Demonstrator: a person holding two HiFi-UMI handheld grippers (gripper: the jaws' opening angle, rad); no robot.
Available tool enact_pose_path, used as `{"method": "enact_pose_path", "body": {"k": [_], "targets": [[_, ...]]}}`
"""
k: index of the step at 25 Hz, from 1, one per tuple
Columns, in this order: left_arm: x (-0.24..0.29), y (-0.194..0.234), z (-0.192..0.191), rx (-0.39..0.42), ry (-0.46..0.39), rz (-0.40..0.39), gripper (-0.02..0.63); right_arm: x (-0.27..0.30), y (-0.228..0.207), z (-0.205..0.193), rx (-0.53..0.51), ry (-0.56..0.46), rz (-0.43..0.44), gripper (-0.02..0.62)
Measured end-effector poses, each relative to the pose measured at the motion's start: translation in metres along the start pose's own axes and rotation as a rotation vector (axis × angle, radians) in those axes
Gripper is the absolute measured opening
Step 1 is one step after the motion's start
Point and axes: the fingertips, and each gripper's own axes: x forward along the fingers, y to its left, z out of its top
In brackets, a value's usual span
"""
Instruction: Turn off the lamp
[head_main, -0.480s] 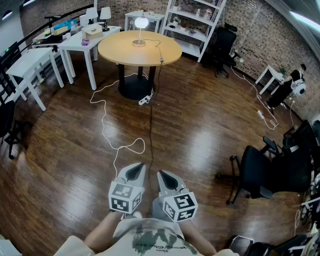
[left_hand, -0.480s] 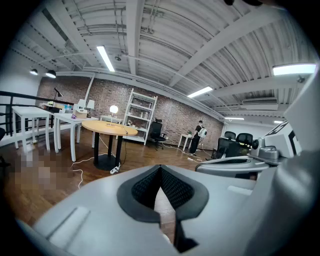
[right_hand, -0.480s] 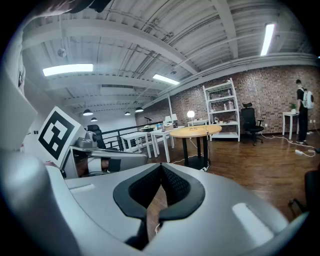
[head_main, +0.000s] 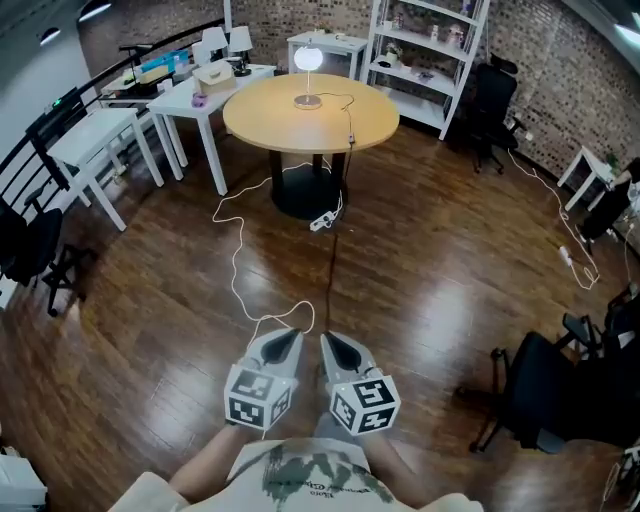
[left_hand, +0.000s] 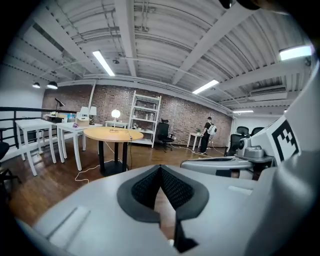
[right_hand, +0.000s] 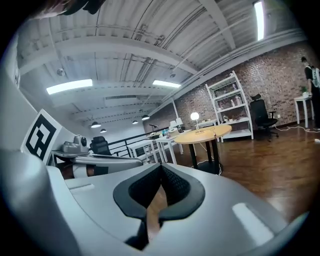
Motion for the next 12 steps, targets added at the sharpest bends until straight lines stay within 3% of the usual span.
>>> {"method": "enact_pose_path", "body": {"k": [4, 12], "targets": [[0.052, -0.006, 0.037, -0.012, -0.039, 0.020, -0.005, 0.022, -0.051, 0.033, -0.008, -0.004, 0.037, 0.000], [0.175, -0.039, 0.079, 0.035, -0.011, 0.022, -0.005, 0.041, -0.168, 0.084, 0.017, -0.059, 0.041, 0.000]]}}
